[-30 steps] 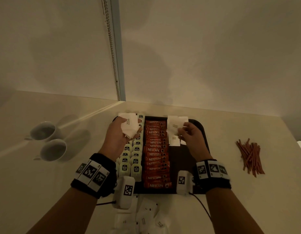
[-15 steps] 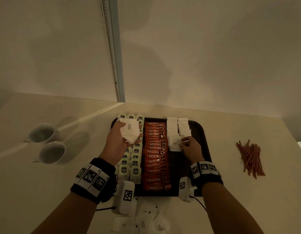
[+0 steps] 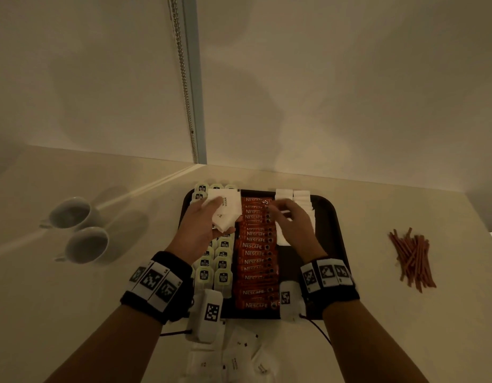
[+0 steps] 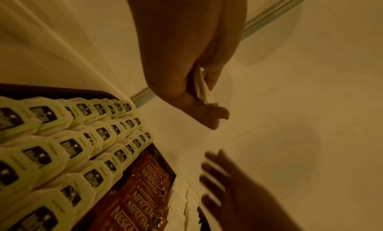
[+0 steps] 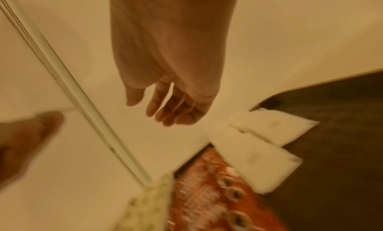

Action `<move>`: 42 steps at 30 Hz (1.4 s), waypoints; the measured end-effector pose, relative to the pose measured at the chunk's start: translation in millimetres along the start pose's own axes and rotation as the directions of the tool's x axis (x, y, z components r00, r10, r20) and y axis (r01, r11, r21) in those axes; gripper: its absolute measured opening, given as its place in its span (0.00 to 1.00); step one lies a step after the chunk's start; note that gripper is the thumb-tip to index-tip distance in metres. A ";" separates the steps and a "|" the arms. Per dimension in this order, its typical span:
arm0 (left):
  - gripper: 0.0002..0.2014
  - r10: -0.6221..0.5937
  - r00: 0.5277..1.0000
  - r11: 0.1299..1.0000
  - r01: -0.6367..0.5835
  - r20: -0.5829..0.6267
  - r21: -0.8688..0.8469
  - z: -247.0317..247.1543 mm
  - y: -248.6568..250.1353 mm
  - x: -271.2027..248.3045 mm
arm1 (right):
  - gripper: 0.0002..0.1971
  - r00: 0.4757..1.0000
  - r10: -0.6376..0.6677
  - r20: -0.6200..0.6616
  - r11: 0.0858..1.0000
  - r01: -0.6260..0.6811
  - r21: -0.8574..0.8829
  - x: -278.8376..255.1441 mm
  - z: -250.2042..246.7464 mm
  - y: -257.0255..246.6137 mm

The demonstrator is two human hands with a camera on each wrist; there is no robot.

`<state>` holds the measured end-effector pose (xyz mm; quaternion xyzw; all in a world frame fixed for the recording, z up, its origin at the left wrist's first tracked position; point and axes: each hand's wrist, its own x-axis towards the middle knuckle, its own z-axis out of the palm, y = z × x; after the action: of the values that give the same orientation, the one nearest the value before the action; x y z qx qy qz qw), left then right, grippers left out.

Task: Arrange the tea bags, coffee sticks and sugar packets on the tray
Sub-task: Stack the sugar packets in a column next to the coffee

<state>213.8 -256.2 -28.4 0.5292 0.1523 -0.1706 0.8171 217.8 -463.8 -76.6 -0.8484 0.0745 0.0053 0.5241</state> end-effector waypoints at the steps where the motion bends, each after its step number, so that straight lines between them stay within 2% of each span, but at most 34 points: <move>1: 0.09 0.006 1.000 0.997 -0.006 0.001 0.079 1.5 0.3 0.8 | 0.09 0.996 -0.035 0.083 0.996 0.028 0.086 0.4 2.9 -16.9; 3: 0.12 0.037 0.999 0.972 -0.037 0.005 0.231 5.8 1.5 1.7 | 0.10 0.976 -0.111 0.187 0.987 0.086 0.138 1.9 7.4 -43.0; 6: 0.15 0.105 0.994 0.945 -0.092 -0.027 0.315 10.0 4.5 1.4 | 0.06 0.973 -0.181 0.145 0.980 0.166 0.109 5.7 11.7 -62.4; 8: 0.14 0.144 0.988 0.944 -0.119 -0.059 0.308 9.0 6.3 0.6 | 0.03 0.986 -0.120 0.113 0.966 0.089 0.241 5.3 14.1 -63.1; 11: 0.10 0.211 0.974 0.933 -0.176 -0.081 0.315 6.6 8.2 -2.7 | 0.00 0.982 -0.003 0.190 0.875 -0.090 0.477 -4.1 16.8 -57.3; 13: 0.09 0.258 0.961 0.918 -0.212 -0.098 0.334 5.4 9.2 -4.4 | 0.02 0.972 0.040 0.233 0.826 -0.163 0.539 -12.4 19.3 -53.9; 17: 0.06 0.368 0.930 0.791 -0.301 -0.021 0.533 7.9 10.3 -4.9 | 0.07 0.965 0.094 0.243 0.726 -0.233 0.647 -23.1 25.6 -46.2; 19: 0.07 0.359 0.933 0.789 -0.311 0.012 0.530 10.8 10.5 -5.4 | 0.05 0.964 0.102 0.246 0.697 -0.246 0.674 -26.4 26.2 -43.0; 22: 0.06 0.247 0.969 0.876 -0.221 -0.005 0.428 13.0 10.1 -6.5 | 0.03 0.967 0.136 0.217 0.670 -0.251 0.698 -28.8 17.3 -36.0; 24: 0.07 0.154 0.988 0.948 -0.144 -0.011 0.284 11.5 9.2 -7.3 | 0.02 0.977 0.159 0.139 0.702 -0.211 0.680 -28.2 3.4 -25.9; 26: 0.09 0.099 0.995 0.979 -0.096 -0.008 0.182 7.0 8.5 -7.5 | 0.03 0.983 0.178 0.035 0.782 -0.163 0.602 -26.5 -14.2 -11.2; 28: 0.09 0.088 0.996 0.985 -0.087 0.000 0.152 1.9 7.2 -6.6 | 0.04 0.975 0.212 -0.068 0.875 -0.158 0.458 -23.8 -32.0 8.4; 30: 0.09 0.097 0.995 0.984 -0.098 0.012 0.146 -1.1 5.9 -6.3 | 0.06 0.950 0.263 -0.168 0.926 -0.199 0.322 -19.1 -46.4 32.4; 33: 0.09 0.118 0.993 0.979 -0.117 0.002 0.168 -2.4 4.0 -7.6 | 0.08 0.897 0.353 -0.265 0.934 -0.318 0.165 -10.8 -60.8 69.0; 37: 0.09 0.115 0.993 0.977 -0.111 -0.014 0.181 -3.9 2.8 -10.3 | 0.11 0.869 0.431 -0.245 0.894 -0.447 -0.014 -3.7 -65.2 99.9; 42: 0.11 0.065 0.997 0.993 -0.059 -0.050 0.098 -6.4 3.2 -7.0 | 0.10 0.857 0.458 -0.235 0.871 -0.486 -0.076 0.9 -59.5 110.4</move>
<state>208.5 -248.2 -25.3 0.5768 0.1490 -0.1383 0.7912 200.0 -565.4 -148.0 -0.8328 0.3346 0.0495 0.4383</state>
